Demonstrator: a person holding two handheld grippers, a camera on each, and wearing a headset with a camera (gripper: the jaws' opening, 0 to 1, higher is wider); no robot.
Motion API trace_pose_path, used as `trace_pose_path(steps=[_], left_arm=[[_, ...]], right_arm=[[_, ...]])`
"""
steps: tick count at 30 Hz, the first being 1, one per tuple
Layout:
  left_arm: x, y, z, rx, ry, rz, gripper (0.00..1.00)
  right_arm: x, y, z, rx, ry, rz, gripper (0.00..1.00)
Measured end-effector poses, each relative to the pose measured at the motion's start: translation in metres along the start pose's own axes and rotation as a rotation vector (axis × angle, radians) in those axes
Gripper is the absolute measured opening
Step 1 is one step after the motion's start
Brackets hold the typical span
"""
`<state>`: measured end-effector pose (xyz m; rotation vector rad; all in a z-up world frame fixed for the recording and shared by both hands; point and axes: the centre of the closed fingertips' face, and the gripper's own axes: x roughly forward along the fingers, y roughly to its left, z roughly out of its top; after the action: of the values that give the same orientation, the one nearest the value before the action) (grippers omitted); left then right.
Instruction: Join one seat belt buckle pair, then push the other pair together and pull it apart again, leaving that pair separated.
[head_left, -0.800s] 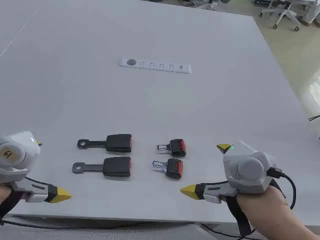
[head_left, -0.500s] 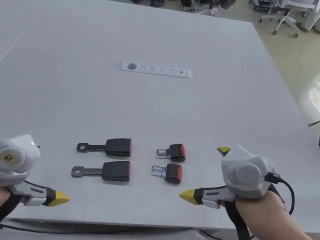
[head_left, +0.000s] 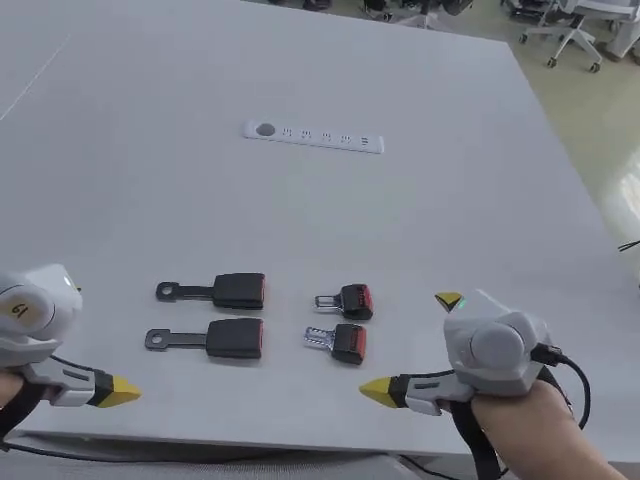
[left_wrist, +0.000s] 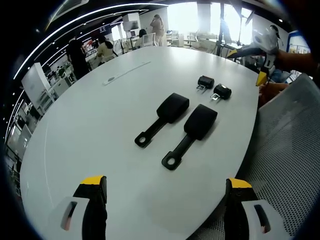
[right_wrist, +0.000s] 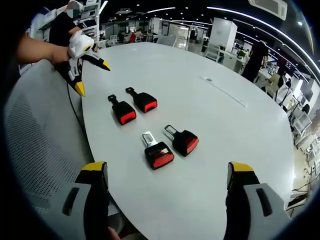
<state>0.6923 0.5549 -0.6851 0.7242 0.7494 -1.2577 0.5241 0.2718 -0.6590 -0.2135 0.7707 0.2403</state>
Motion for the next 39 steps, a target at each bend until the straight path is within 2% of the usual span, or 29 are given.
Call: trace_pose_path(steps=[9, 11, 14, 18, 22, 25, 29, 33, 36, 38, 39], left_arm=[[-0.001, -0.001, 0.001, -0.006, -0.005, 0.0, 1.0], [-0.001, 0.002, -0.002, -0.007, 0.013, 0.012, 1.0], [-0.002, 0.002, -0.001, -0.02, 0.005, 0.012, 1.0], [-0.003, 0.005, -0.003, -0.012, 0.023, 0.03, 1.0], [-0.003, 0.009, -0.002, -0.021, 0.011, 0.036, 1.0], [-0.003, 0.007, -0.002, -0.022, 0.008, 0.028, 1.0], [-0.002, 0.004, 0.0, -0.01, -0.002, 0.021, 1.0], [-0.001, 0.002, -0.001, -0.006, 0.006, 0.013, 1.0], [0.0, 0.001, -0.003, -0.005, 0.012, 0.007, 0.99], [0.0, -0.003, -0.003, -0.029, 0.02, -0.014, 0.94], [0.001, -0.003, -0.003, -0.022, 0.021, -0.016, 0.94]], right_arm=[[0.001, 0.003, 0.0, 0.001, 0.003, 0.003, 0.99], [0.001, 0.004, -0.001, 0.003, 0.005, 0.004, 0.99], [0.002, 0.006, -0.005, 0.012, 0.023, 0.007, 0.97], [0.002, 0.005, -0.007, 0.024, 0.028, -0.002, 0.97], [0.001, 0.004, -0.008, 0.034, 0.033, -0.006, 0.97], [0.0, 0.004, -0.012, 0.066, 0.046, 0.008, 0.94], [0.0, 0.001, -0.01, 0.044, 0.032, -0.007, 0.97], [0.0, 0.001, -0.01, 0.034, 0.032, 0.0, 0.96], [0.001, 0.001, -0.007, 0.011, 0.013, 0.013, 0.91], [0.001, 0.001, -0.008, 0.012, 0.008, 0.028, 0.87], [0.002, -0.001, -0.008, 0.01, 0.009, 0.026, 0.86]])
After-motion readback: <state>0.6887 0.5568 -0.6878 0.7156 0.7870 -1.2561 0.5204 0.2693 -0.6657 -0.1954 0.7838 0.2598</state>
